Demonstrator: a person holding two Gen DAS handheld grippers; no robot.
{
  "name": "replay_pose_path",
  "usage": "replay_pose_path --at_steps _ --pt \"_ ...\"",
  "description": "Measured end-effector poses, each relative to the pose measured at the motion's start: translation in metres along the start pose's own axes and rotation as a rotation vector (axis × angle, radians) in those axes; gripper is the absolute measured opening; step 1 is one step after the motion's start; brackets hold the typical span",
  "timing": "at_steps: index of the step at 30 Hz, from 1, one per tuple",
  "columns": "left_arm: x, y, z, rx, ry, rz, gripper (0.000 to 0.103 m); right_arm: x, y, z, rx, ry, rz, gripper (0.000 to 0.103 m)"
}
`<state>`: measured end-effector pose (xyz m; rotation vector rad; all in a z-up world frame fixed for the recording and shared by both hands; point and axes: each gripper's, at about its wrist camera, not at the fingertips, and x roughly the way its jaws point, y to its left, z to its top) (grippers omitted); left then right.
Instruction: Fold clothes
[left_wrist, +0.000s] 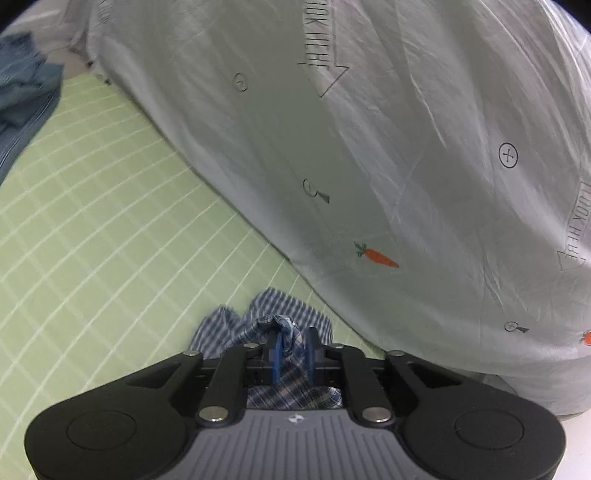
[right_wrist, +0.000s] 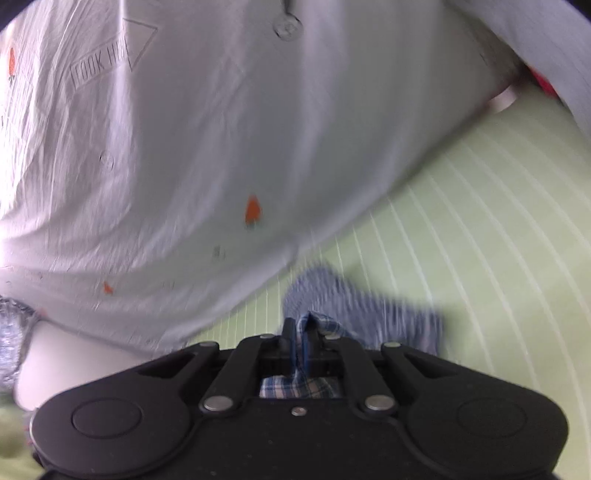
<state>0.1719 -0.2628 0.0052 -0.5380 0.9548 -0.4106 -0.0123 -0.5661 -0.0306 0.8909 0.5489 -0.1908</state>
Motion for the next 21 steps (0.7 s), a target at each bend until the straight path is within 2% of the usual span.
replay_pose_path --at_steps 1,2,3,4,5,7,10,12,16,21 --pt "0.006 -0.007 0.006 0.052 -0.034 0.012 0.057 0.009 0.005 0.01 -0.027 -0.041 -0.023 0.048" --pt "0.009 -0.011 0.01 0.101 -0.075 0.022 0.084 0.016 0.01 0.018 -0.054 -0.082 -0.045 0.064" --pt "0.013 -0.012 0.01 0.14 -0.105 0.031 0.092 0.021 0.013 0.021 -0.09 -0.116 -0.063 0.086" --pt "0.016 -0.009 0.006 0.169 -0.125 0.039 0.097 0.025 0.016 0.02 -0.129 -0.146 -0.08 0.092" --pt "0.021 -0.004 0.001 0.19 -0.122 0.054 0.097 0.031 0.015 0.016 -0.165 -0.14 -0.103 0.092" --pt "0.038 0.011 -0.014 0.214 -0.04 0.099 0.097 0.046 0.007 0.002 -0.217 -0.091 -0.162 0.092" --pt "0.066 0.036 -0.039 0.238 0.094 0.161 0.097 0.07 -0.024 -0.027 -0.168 0.038 -0.23 0.092" --pt "0.078 0.047 -0.051 0.24 0.144 0.178 0.097 0.078 -0.039 -0.041 -0.127 0.091 -0.253 0.092" --pt "0.097 0.063 -0.063 0.232 0.215 0.161 0.097 0.089 -0.06 -0.061 -0.096 0.154 -0.285 0.092" --pt "0.12 0.058 -0.066 0.253 0.265 0.114 0.097 0.107 -0.062 -0.062 -0.115 0.187 -0.255 0.093"
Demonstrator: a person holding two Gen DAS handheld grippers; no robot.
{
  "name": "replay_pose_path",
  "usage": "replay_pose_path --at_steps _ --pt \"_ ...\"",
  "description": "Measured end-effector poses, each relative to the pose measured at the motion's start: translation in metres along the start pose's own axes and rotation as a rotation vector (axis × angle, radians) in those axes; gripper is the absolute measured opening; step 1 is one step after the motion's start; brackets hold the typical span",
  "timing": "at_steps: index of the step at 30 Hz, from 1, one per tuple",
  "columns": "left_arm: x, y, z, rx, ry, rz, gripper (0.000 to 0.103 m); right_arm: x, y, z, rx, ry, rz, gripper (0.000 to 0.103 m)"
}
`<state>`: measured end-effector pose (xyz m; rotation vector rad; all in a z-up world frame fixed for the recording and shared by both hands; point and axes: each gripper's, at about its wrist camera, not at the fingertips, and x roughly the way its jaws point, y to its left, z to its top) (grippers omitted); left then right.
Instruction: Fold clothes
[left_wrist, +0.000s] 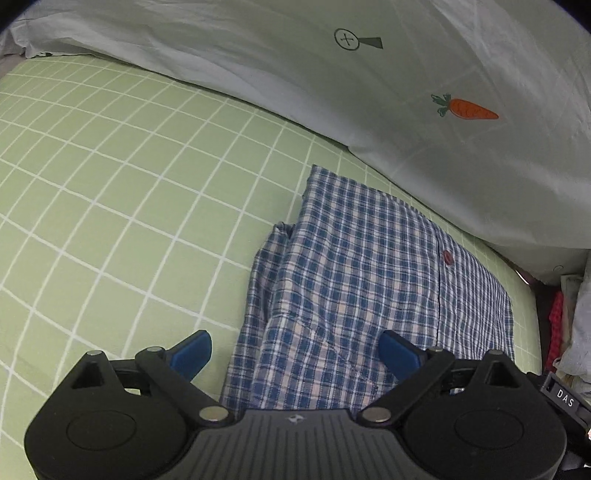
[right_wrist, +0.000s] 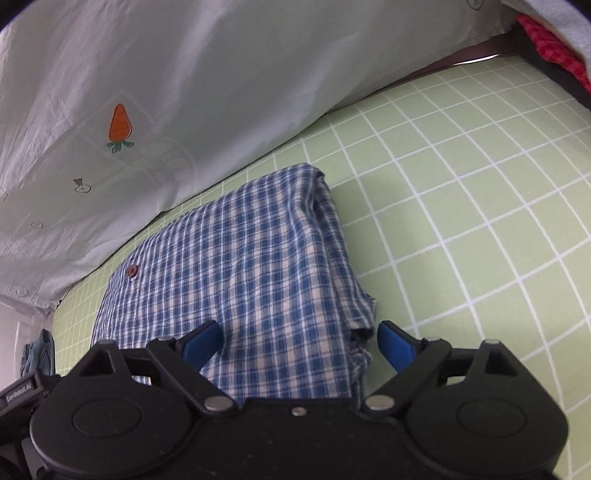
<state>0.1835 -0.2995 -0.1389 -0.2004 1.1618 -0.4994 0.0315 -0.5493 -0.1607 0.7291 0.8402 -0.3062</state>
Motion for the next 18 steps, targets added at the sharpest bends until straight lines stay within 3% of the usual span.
replay_pose_path --at_steps 3,9,12,14,15,17,18 --pt "0.009 -0.005 0.002 0.027 0.014 -0.022 0.097 0.009 0.005 0.003 -0.016 0.013 0.011 0.102" --pt "0.023 -0.011 0.004 0.054 0.021 -0.093 0.094 0.021 0.021 0.006 -0.089 0.025 0.0 0.103" --pt "0.025 -0.011 0.002 0.058 0.019 -0.154 0.074 0.029 0.03 0.006 -0.101 0.032 0.036 0.102" --pt "0.028 -0.01 -0.001 0.027 0.048 -0.218 0.036 0.034 0.039 0.003 -0.11 0.052 0.11 0.089" --pt "0.029 -0.011 -0.003 0.01 0.062 -0.242 0.029 0.038 0.044 0.001 -0.108 0.072 0.149 0.073" --pt "0.025 -0.018 -0.008 0.034 0.058 -0.222 0.024 0.038 0.051 -0.006 -0.069 0.102 0.195 0.048" --pt "0.021 -0.021 -0.01 0.047 0.056 -0.209 0.023 0.038 0.054 -0.01 -0.047 0.116 0.216 0.046"
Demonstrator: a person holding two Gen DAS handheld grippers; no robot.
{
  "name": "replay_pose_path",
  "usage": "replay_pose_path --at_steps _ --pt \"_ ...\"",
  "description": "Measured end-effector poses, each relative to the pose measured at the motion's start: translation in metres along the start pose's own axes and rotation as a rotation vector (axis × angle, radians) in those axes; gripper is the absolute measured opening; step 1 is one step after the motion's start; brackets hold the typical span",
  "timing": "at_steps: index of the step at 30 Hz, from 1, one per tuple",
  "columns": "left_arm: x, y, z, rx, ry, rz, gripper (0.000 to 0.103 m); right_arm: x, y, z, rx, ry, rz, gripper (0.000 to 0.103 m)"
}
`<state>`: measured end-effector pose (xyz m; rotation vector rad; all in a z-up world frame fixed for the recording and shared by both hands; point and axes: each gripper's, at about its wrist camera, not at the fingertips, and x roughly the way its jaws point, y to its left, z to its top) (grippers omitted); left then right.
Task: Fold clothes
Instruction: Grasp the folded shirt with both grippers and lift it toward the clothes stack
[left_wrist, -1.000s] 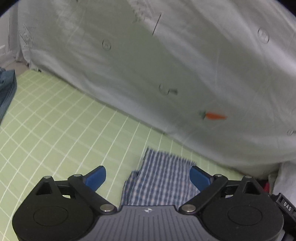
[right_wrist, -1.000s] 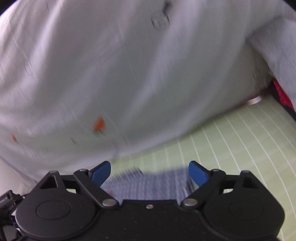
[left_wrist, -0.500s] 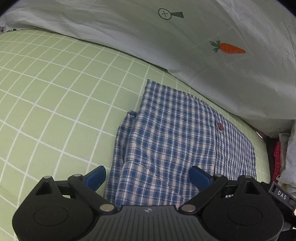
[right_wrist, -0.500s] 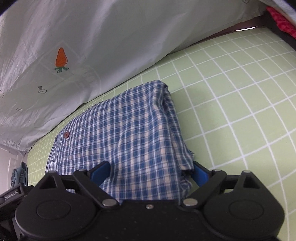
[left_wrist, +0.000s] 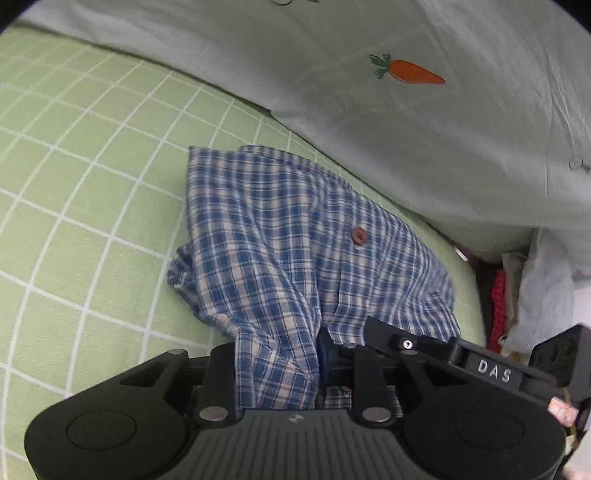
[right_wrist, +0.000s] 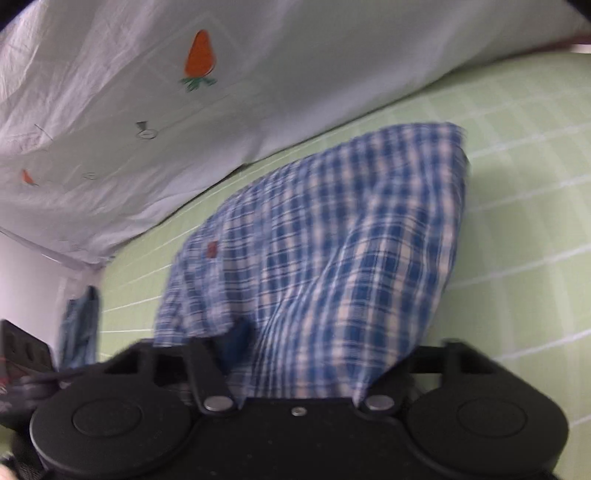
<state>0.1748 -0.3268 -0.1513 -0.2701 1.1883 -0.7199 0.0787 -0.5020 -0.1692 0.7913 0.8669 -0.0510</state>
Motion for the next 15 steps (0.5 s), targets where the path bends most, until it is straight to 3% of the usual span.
replay_pose_path --at_steps 6,15 --pt "-0.03 -0.021 -0.033 0.011 0.052 -0.04 0.021 -0.045 0.002 -0.035 0.042 0.002 0.016 0.038" --pt "-0.059 -0.108 -0.122 0.102 0.168 -0.138 0.021 -0.177 -0.046 -0.114 0.138 -0.074 -0.027 0.038"
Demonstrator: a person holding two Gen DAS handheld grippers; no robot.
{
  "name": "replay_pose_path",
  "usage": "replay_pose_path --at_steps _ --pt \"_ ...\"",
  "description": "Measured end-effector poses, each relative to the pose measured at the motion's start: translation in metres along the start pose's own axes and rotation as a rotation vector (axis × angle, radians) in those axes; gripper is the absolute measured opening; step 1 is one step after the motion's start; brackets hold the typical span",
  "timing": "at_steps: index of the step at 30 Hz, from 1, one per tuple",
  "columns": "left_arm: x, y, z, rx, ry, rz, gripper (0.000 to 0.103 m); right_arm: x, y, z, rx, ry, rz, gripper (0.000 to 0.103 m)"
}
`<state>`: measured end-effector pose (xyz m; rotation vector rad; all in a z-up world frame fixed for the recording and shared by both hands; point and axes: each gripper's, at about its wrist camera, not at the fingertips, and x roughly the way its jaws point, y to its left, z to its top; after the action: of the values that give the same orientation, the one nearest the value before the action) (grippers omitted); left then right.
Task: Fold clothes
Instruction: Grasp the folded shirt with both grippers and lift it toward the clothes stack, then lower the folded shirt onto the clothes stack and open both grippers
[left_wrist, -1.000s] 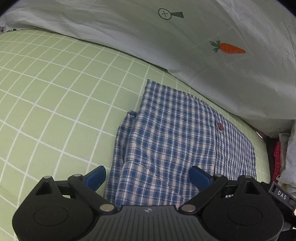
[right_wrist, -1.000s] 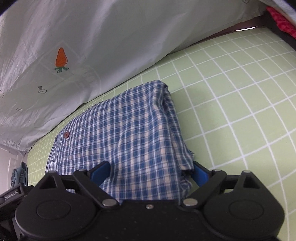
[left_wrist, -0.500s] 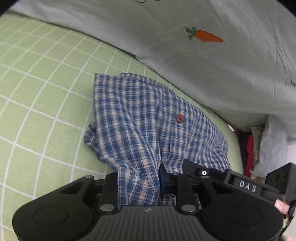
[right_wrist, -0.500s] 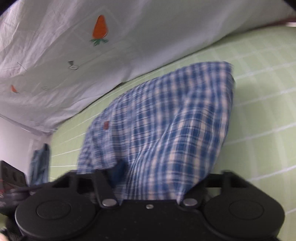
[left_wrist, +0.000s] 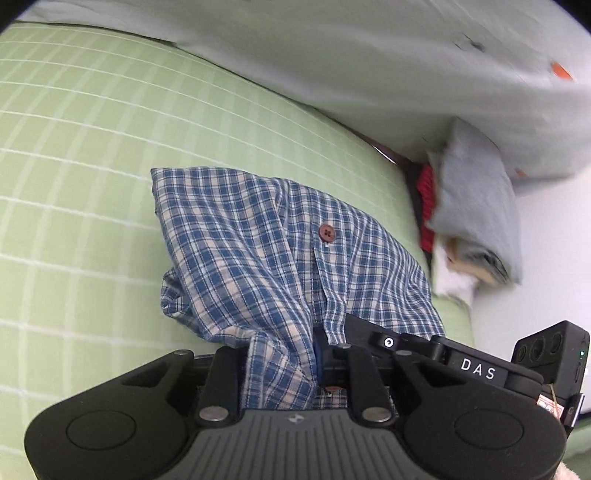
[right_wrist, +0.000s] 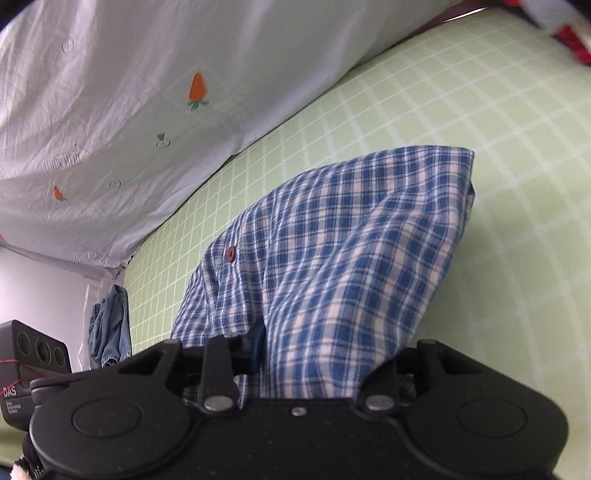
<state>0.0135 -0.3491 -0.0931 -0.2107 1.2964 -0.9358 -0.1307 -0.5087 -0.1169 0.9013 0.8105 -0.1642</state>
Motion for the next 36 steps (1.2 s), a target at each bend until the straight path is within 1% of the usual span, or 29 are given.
replay_pose_path --at_steps 3,6,10,13,18,22,25,27,28,29,31,32,33,34,35,36 --pt "0.01 -0.045 -0.016 0.072 0.014 -0.025 0.021 -0.047 -0.028 -0.006 0.026 -0.057 0.003 0.038" --pt "0.022 -0.098 -0.026 0.145 -0.008 -0.045 0.021 -0.093 -0.058 -0.002 0.04 -0.119 0.015 0.038" --pt "0.045 -0.173 -0.023 0.191 -0.057 -0.081 0.021 -0.152 -0.094 0.026 0.015 -0.193 0.025 0.038" --pt "0.063 -0.23 -0.013 0.236 -0.102 -0.129 0.021 -0.2 -0.116 0.06 -0.04 -0.266 0.024 0.038" --pt "0.096 -0.319 0.024 0.31 -0.182 -0.211 0.021 -0.268 -0.152 0.128 -0.105 -0.4 0.031 0.038" --pt "0.121 -0.387 0.065 0.375 -0.266 -0.244 0.021 -0.303 -0.174 0.197 -0.153 -0.486 0.036 0.038" --pt "0.141 -0.418 0.107 0.372 -0.312 -0.256 0.021 -0.315 -0.179 0.253 -0.224 -0.542 0.019 0.038" --pt "0.153 -0.431 0.136 0.384 -0.354 -0.236 0.022 -0.312 -0.182 0.291 -0.273 -0.58 -0.01 0.041" --pt "0.159 -0.432 0.148 0.379 -0.384 -0.206 0.026 -0.307 -0.185 0.31 -0.286 -0.598 -0.026 0.045" --pt "0.165 -0.429 0.159 0.367 -0.413 -0.167 0.037 -0.3 -0.191 0.329 -0.286 -0.615 -0.041 0.05" --pt "0.184 -0.42 0.18 0.311 -0.439 -0.052 0.046 -0.273 -0.205 0.361 -0.266 -0.634 -0.099 0.074" --pt "0.196 -0.412 0.186 0.288 -0.431 -0.004 0.046 -0.255 -0.216 0.374 -0.253 -0.615 -0.142 0.076" --pt "0.206 -0.404 0.188 0.274 -0.413 0.029 0.046 -0.239 -0.227 0.38 -0.229 -0.598 -0.171 0.078" --pt "0.216 -0.396 0.19 0.261 -0.396 0.061 0.046 -0.224 -0.238 0.385 -0.201 -0.582 -0.193 0.083" --pt "0.226 -0.387 0.192 0.247 -0.378 0.093 0.049 -0.208 -0.25 0.389 -0.174 -0.567 -0.215 0.087" --pt "0.237 -0.379 0.194 0.234 -0.361 0.126 0.052 -0.203 -0.256 0.387 -0.164 -0.587 -0.207 0.092"
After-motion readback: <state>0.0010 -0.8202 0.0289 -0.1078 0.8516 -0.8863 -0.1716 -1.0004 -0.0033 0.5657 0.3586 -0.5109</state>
